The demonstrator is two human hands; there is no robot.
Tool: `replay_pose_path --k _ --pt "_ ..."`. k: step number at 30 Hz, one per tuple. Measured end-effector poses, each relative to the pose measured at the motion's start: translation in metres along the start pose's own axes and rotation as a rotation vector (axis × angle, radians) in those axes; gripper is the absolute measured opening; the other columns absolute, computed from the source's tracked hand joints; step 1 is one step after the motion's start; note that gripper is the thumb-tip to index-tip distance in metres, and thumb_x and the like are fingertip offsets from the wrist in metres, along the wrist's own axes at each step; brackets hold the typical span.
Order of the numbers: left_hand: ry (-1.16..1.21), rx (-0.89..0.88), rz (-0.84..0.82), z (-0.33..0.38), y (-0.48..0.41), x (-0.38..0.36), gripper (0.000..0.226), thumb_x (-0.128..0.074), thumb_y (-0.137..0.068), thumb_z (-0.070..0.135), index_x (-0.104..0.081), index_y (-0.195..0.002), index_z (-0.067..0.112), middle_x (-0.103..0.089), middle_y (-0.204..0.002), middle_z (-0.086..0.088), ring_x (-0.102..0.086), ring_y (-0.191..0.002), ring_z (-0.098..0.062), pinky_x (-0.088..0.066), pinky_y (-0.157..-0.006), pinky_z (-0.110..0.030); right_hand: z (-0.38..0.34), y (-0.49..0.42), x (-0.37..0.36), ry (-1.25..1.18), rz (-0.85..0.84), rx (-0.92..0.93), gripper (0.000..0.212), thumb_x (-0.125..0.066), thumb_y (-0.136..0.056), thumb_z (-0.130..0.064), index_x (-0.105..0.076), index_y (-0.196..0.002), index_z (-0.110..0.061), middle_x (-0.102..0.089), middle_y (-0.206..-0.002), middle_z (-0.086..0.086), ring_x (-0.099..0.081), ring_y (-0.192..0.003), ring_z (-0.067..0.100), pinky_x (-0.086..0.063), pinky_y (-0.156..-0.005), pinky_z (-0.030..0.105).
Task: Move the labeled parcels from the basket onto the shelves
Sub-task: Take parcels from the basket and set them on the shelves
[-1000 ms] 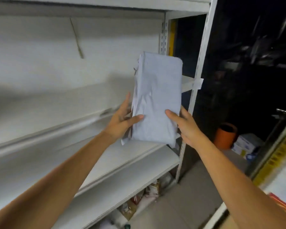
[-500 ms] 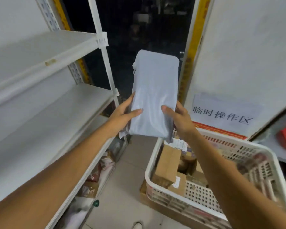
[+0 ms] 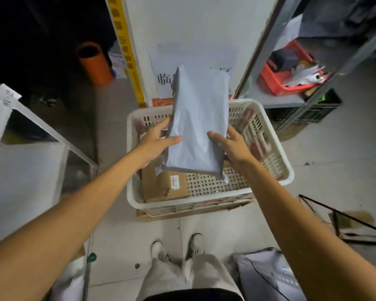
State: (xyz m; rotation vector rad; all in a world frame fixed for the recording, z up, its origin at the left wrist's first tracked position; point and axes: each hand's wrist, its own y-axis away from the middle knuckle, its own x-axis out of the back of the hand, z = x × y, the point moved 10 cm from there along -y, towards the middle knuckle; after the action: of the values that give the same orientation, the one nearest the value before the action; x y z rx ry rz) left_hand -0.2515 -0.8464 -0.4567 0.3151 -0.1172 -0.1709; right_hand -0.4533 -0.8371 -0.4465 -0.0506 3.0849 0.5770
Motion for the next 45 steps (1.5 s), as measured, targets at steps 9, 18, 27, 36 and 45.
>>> replay_pose_path --k 9,18,27,36,45 --pt "-0.010 0.169 -0.105 -0.055 -0.062 -0.101 0.076 -0.067 -0.085 0.005 -0.029 -0.149 0.018 -0.050 -0.141 -0.003 -0.054 -0.121 -0.014 -0.049 -0.094 -0.026 0.075 -0.038 0.096 -0.033 0.088 -0.160 0.039 -0.067 -0.089 -0.016 -0.057 -0.126 -0.018 -0.066 -0.120 0.003 -0.066 -0.101 0.021 -0.057 -0.077 0.029" --pt "-0.092 0.279 -0.212 -0.118 -0.151 -0.201 0.099 -0.081 -0.074 0.014 -0.022 -0.152 0.025 -0.042 -0.148 0.008 -0.043 -0.133 -0.012 -0.040 -0.109 -0.043 0.134 -0.121 0.190 0.149 0.126 -0.239 0.037 -0.066 -0.090 -0.012 -0.057 -0.126 -0.011 -0.066 -0.112 -0.003 -0.066 -0.093 0.012 -0.052 -0.066 0.013" --pt "-0.247 0.203 -0.056 -0.160 -0.202 -0.250 0.102 -0.075 -0.076 0.000 -0.010 -0.154 0.014 -0.018 -0.159 0.000 -0.018 -0.145 -0.011 -0.020 -0.117 -0.026 0.183 -0.187 0.222 0.484 0.246 -0.291 0.057 -0.062 -0.089 -0.023 -0.044 -0.143 -0.016 -0.056 -0.137 0.005 -0.051 -0.127 0.027 -0.040 -0.108 0.040" --pt "-1.145 0.017 -0.365 -0.197 -0.204 -0.268 0.097 -0.071 -0.081 0.033 -0.008 -0.153 0.018 0.026 -0.156 -0.005 0.006 -0.144 -0.027 -0.035 -0.108 -0.036 0.219 -0.221 0.202 0.592 0.219 -0.267 0.068 -0.058 -0.091 -0.017 -0.026 -0.151 -0.019 -0.048 -0.145 0.008 -0.047 -0.131 0.027 -0.037 -0.101 0.029" --pt "-1.435 -0.095 -0.351 -0.193 -0.200 -0.271 0.091 -0.063 -0.083 0.045 -0.011 -0.153 0.020 0.004 -0.160 -0.013 0.004 -0.146 -0.035 0.004 -0.117 -0.050 0.222 -0.226 0.204 0.634 0.210 -0.283 0.063 -0.057 -0.091 -0.021 -0.029 -0.148 -0.022 -0.051 -0.141 0.006 -0.050 -0.128 0.028 -0.040 -0.103 0.037"
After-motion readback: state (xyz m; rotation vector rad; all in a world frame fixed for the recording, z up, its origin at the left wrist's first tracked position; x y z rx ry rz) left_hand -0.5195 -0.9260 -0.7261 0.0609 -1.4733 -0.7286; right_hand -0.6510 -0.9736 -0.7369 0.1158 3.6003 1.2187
